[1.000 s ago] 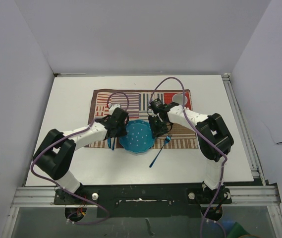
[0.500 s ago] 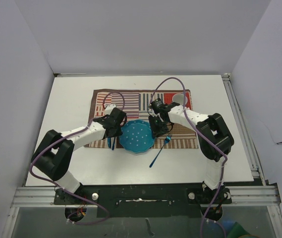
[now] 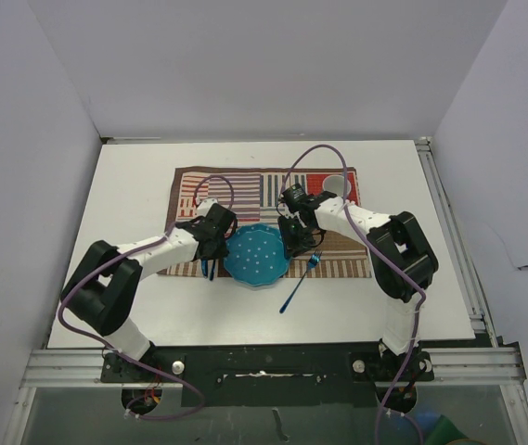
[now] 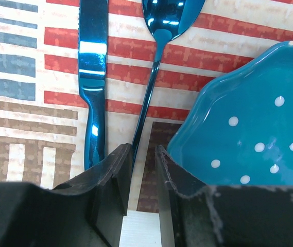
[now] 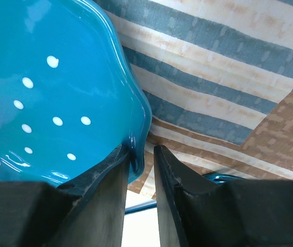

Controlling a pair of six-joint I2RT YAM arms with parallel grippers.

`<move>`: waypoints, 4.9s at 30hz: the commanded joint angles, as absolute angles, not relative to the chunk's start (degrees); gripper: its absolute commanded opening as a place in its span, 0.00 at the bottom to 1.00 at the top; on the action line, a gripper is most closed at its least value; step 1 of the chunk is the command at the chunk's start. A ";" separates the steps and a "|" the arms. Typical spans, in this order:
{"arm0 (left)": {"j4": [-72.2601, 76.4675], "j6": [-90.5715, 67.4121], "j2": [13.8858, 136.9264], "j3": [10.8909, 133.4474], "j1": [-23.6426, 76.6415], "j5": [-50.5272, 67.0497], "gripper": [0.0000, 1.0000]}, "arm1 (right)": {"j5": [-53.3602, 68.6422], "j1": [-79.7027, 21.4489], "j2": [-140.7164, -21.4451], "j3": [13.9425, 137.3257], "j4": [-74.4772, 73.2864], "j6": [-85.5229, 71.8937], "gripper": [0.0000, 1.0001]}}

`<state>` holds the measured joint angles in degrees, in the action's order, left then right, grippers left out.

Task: Set the dinner table for one person
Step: Pick up the plate from the napkin, then place the plate on the napkin.

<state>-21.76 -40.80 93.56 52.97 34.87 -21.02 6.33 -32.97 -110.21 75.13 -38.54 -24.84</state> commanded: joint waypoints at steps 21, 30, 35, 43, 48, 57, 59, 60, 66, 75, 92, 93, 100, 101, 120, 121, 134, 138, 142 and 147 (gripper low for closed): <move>-20.74 -40.51 88.95 55.11 35.47 -17.12 0.26 | 3.60 -32.23 -111.88 73.58 -40.82 -23.91 0.26; -17.11 -41.03 91.71 53.53 35.47 -16.35 0.26 | 3.59 -32.30 -111.51 73.04 -40.64 -23.91 0.26; -16.71 -41.16 92.59 52.83 35.43 -16.10 0.26 | 3.84 -32.09 -111.74 72.65 -40.06 -24.15 0.08; -16.87 -41.05 93.10 53.25 35.50 -16.27 0.26 | 4.04 -31.99 -111.62 72.60 -39.99 -23.73 0.00; -16.80 -40.96 92.77 53.54 35.43 -16.26 0.21 | 3.88 -31.97 -111.82 73.06 -40.21 -23.39 0.00; -15.41 -41.11 93.15 52.82 35.50 -15.73 0.00 | 3.45 -31.99 -111.77 74.04 -40.74 -23.12 0.00; -15.07 -40.86 93.09 52.91 35.50 -15.73 0.00 | 3.19 -31.99 -111.29 74.45 -40.91 -22.94 0.00; -14.85 -40.75 92.95 52.91 35.45 -15.73 0.00 | 3.09 -31.99 -111.15 74.82 -41.26 -22.83 0.00; -14.33 -39.93 92.79 54.05 35.31 -16.00 0.00 | 2.29 -31.99 -110.32 78.48 -42.78 -21.81 0.00; -14.78 -38.32 93.60 57.71 34.23 -16.38 0.00 | 2.11 -31.46 -111.62 85.72 -46.44 -20.10 0.00; -13.81 -37.67 93.14 59.91 32.84 -17.80 0.00 | 0.77 -28.28 -115.78 91.46 -44.90 -17.57 0.00; -13.65 -37.50 93.21 59.94 32.62 -17.83 0.00 | 0.71 -28.16 -115.90 91.66 -44.71 -17.43 0.00; -12.93 -37.18 94.38 60.08 31.71 -17.39 0.00 | 0.79 -27.34 -116.86 91.48 -42.66 -16.82 0.00; -12.70 -37.18 94.54 59.97 31.63 -17.17 0.00 | 0.83 -27.32 -116.96 91.27 -42.30 -16.76 0.00; -10.73 -37.21 95.42 56.86 30.61 -14.51 0.16 | -0.62 -26.87 -116.81 91.42 -39.35 -16.78 0.12; -10.23 -37.26 95.20 56.54 30.67 -14.20 0.18 | -0.57 -26.89 -117.07 91.60 -39.65 -16.45 0.14; -9.45 -37.35 89.59 54.62 30.74 -13.46 0.20 | 0.73 -27.01 -115.08 91.18 -39.36 -15.11 0.35; -10.35 -37.53 87.23 54.34 30.80 -13.34 0.20 | 0.20 -27.94 -110.52 90.73 -39.27 -14.48 0.60; -9.97 -37.53 85.54 53.51 30.93 -12.67 0.23 | 3.72 -26.99 -102.49 87.10 -34.35 -14.46 0.87; -9.75 -37.46 84.00 52.08 30.98 -12.89 0.23 | 6.82 -21.22 -96.30 83.88 -32.34 -16.99 0.74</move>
